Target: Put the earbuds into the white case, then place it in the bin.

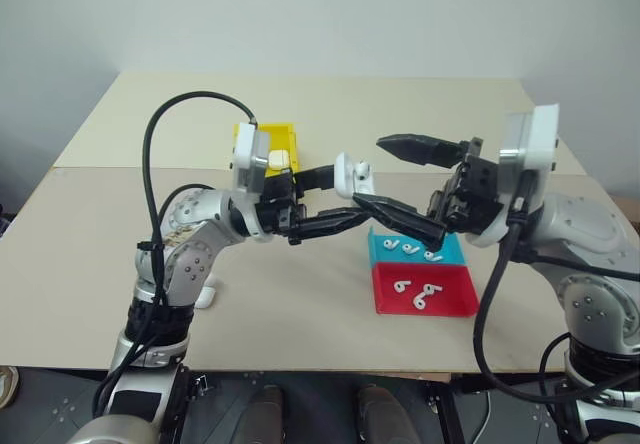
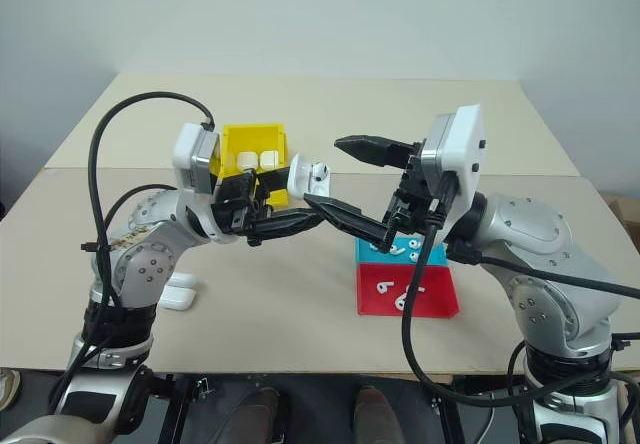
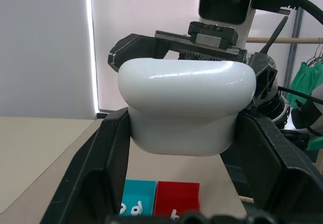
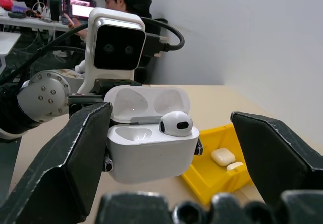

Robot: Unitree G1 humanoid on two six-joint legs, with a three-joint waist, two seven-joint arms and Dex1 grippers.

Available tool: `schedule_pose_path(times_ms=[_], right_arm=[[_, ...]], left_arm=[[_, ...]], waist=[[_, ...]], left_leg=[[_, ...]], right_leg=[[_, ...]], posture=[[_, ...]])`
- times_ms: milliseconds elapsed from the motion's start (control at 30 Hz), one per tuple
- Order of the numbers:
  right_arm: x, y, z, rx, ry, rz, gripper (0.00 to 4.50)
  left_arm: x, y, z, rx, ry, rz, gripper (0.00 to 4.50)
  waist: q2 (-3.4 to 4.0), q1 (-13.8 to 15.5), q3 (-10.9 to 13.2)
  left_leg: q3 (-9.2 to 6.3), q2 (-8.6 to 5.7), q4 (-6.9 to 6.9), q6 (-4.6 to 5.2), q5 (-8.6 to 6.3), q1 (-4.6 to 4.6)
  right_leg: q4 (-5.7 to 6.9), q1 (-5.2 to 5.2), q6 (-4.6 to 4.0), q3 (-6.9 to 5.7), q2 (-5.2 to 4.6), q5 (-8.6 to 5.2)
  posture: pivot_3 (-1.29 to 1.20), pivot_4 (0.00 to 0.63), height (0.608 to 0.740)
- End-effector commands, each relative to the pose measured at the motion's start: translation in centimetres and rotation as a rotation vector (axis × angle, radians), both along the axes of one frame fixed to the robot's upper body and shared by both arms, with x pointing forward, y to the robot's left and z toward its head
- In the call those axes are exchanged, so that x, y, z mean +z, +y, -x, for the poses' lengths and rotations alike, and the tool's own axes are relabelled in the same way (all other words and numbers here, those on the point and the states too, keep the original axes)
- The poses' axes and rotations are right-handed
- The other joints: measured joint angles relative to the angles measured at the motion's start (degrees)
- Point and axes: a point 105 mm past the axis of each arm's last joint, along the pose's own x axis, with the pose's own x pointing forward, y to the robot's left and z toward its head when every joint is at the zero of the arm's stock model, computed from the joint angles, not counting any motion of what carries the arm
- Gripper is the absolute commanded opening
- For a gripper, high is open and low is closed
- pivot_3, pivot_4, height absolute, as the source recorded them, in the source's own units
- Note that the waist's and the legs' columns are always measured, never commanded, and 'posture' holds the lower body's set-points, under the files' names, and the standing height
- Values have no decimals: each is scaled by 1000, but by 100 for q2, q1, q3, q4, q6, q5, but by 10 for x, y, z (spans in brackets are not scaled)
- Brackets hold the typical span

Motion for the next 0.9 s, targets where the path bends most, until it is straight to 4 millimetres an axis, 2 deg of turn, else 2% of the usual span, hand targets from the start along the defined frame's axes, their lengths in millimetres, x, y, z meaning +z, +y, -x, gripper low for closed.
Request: schedule_pose_path(times_ms=[33,133,167,300,367,567,700,833,900], right_arm=[[22,-22,-9,-98,-68,-21,4427],[26,-34,-18,-152,-66,36,4427],[22,-38,-24,-177,-57,110,4427],[-12,-55,-47,-217,-25,507,4427],[-25,-59,-55,-197,-7,620,4427],[-69,-54,-77,1,-181,1038,4427],[-94,-58,-97,116,-260,1238,3569],[-104,-63,-115,165,-166,1306,2148],[-105,-66,-119,165,-105,1316,2148]], left_arm=[[9,4,12,-18,-67,9,2777],[6,8,14,-19,-61,-2,2777],[6,9,14,-17,-61,-4,2777],[6,9,13,-2,-64,7,2777],[6,8,12,4,-67,12,2777],[8,10,11,36,-81,27,2777],[8,10,12,51,-88,32,2777],[9,12,14,83,-97,41,2777],[8,14,16,97,-96,40,2777]], waist=[[0,-2,0],[0,1,0],[2,3,1],[5,1,3],[4,-2,3],[5,-69,3],[5,-72,3],[5,-61,5],[6,-48,6]], left_leg=[[0,0,0,0,0,0],[3,0,0,0,0,0],[2,1,-2,0,0,0],[24,0,-2,0,0,0],[38,1,-3,0,0,1],[48,3,-10,0,0,1],[49,2,-11,-1,0,1],[47,2,-11,-1,1,1],[34,2,-11,-1,1,1]], right_leg=[[0,0,0,0,0,0],[-1,0,0,1,-2,0],[-1,0,0,0,0,0],[-9,3,0,-1,-1,0],[-13,3,0,-1,-1,0],[-8,-10,-1,7,2,0],[-9,-9,-1,7,0,1],[-9,-10,-3,7,-3,2],[-7,-12,-4,7,-4,2]], posture=[[0,150,740],[0,150,740],[0,150,740],[0,150,740],[0,150,740],[0,150,740],[0,150,740],[0,150,740],[0,150,740]])
